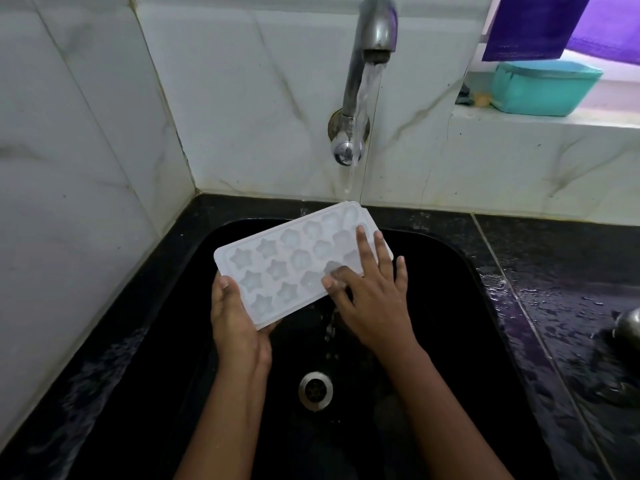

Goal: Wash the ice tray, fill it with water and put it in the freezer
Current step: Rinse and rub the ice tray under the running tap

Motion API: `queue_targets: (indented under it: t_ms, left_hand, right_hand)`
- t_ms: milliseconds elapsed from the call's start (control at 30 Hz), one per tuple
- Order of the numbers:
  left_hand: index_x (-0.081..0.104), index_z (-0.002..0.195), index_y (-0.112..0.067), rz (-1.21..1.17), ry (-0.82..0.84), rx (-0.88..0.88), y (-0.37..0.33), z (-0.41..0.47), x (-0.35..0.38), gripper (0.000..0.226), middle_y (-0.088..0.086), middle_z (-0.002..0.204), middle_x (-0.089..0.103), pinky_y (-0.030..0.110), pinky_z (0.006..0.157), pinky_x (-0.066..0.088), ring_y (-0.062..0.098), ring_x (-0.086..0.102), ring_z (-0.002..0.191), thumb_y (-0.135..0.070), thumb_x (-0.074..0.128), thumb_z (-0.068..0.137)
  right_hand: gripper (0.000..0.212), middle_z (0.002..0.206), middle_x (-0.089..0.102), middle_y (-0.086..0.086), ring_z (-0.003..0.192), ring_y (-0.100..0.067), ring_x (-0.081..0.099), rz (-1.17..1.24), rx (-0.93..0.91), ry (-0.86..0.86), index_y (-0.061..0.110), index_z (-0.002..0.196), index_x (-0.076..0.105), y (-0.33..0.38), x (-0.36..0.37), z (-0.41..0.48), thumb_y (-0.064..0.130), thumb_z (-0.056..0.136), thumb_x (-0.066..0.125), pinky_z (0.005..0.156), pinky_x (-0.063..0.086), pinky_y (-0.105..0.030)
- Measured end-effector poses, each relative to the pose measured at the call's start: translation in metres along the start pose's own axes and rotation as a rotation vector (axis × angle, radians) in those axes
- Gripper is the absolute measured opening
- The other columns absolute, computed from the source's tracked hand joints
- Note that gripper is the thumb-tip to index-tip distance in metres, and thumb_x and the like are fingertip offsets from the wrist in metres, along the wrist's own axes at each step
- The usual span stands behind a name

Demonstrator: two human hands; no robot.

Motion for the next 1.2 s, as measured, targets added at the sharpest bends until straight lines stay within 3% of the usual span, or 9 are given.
queue_targets:
  t_ms: [100,233,400,500,667,800,933,1100,1200]
  left_hand:
    - [0.058,0.125,-0.032,0.017,0.014,-0.004,0.003,-0.003,0.003,0.032,-0.003,0.111,0.072,0.047,0.077,0.057,0.022,0.069,0.101,-0.038,0.036,0.104]
    - [0.059,0.126,-0.029,-0.012,-0.01,-0.008,-0.001,0.001,-0.004,0.032,0.0,0.114,0.071,0.054,0.086,0.054,0.026,0.068,0.106,-0.037,0.036,0.104]
    - [0.059,0.125,-0.031,0.013,0.015,-0.023,0.004,-0.002,0.004,0.032,-0.003,0.11,0.072,0.047,0.073,0.058,0.021,0.07,0.098,-0.038,0.036,0.104]
    - [0.057,0.128,-0.029,-0.022,-0.013,-0.015,-0.002,0.0,-0.003,0.033,-0.001,0.111,0.071,0.05,0.079,0.057,0.023,0.069,0.101,-0.036,0.036,0.104]
    - [0.059,0.123,-0.03,0.007,0.007,-0.02,-0.002,0.0,0.001,0.031,-0.003,0.108,0.072,0.049,0.077,0.057,0.021,0.07,0.097,-0.037,0.037,0.104]
    - [0.059,0.124,-0.03,-0.005,-0.012,0.001,-0.008,0.005,-0.007,0.03,-0.004,0.107,0.072,0.048,0.076,0.057,0.022,0.07,0.097,-0.036,0.037,0.104]
    - [0.058,0.127,-0.028,0.028,-0.001,-0.011,-0.003,0.0,0.002,0.031,0.0,0.113,0.071,0.046,0.071,0.058,0.024,0.069,0.099,-0.038,0.039,0.103]
    - [0.063,0.114,-0.033,-0.011,-0.013,-0.014,-0.004,0.001,-0.004,0.027,-0.002,0.107,0.073,0.053,0.083,0.055,0.022,0.07,0.097,-0.038,0.038,0.104]
    - [0.061,0.118,-0.032,0.006,0.003,-0.015,-0.003,0.0,0.002,0.028,-0.002,0.109,0.072,0.052,0.08,0.056,0.022,0.07,0.099,-0.038,0.038,0.104]
  right_hand:
    - [0.058,0.16,-0.004,0.004,0.145,-0.012,-0.018,-0.019,-0.01,-0.058,0.029,0.106,0.062,0.007,-0.002,-0.002,0.066,0.088,0.022,0.113,-0.008,-0.049]
    - [0.064,0.158,-0.014,0.01,0.142,-0.009,-0.025,-0.044,-0.099,0.056,0.033,0.124,0.055,0.007,0.006,-0.009,0.069,0.087,0.017,0.115,-0.011,-0.047]
    - [0.057,0.16,0.0,0.003,0.146,-0.014,-0.013,-0.025,-0.074,-0.092,0.029,0.112,0.062,0.004,-0.003,-0.005,0.065,0.09,0.024,0.115,-0.004,-0.049]
    - [0.064,0.16,0.0,0.004,0.147,-0.014,-0.011,-0.058,-0.188,-0.079,0.027,0.122,0.057,0.012,0.004,-0.012,0.067,0.092,0.018,0.116,-0.003,-0.047]
    - [0.06,0.16,0.004,-0.002,0.148,-0.018,-0.004,-0.061,-0.155,-0.182,0.027,0.112,0.062,0.002,-0.002,-0.005,0.062,0.094,0.018,0.115,0.003,-0.048]
    - [0.064,0.16,0.001,0.003,0.147,-0.016,-0.007,-0.035,-0.232,-0.122,0.026,0.119,0.06,0.015,0.008,-0.009,0.065,0.093,0.016,0.116,0.002,-0.049]
    - [0.059,0.16,0.007,0.0,0.148,-0.018,-0.004,-0.075,-0.167,-0.17,0.027,0.096,0.064,-0.002,-0.002,-0.001,0.061,0.095,0.016,0.116,0.003,-0.049]
    - [0.067,0.16,0.002,0.005,0.147,-0.014,-0.008,-0.049,-0.217,-0.095,0.027,0.117,0.061,0.009,0.007,-0.008,0.067,0.092,0.013,0.116,0.001,-0.048]
    - [0.068,0.16,0.003,0.004,0.147,-0.014,-0.009,-0.055,-0.139,-0.107,0.03,0.106,0.064,-0.006,0.003,-0.004,0.067,0.092,0.008,0.116,-0.003,-0.046]
Point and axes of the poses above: each hand's wrist, its own z-axis towards the middle knuckle, its own x-axis out of the palm, y = z × x, the point moved 8 cm from there along z, towards the middle knuckle
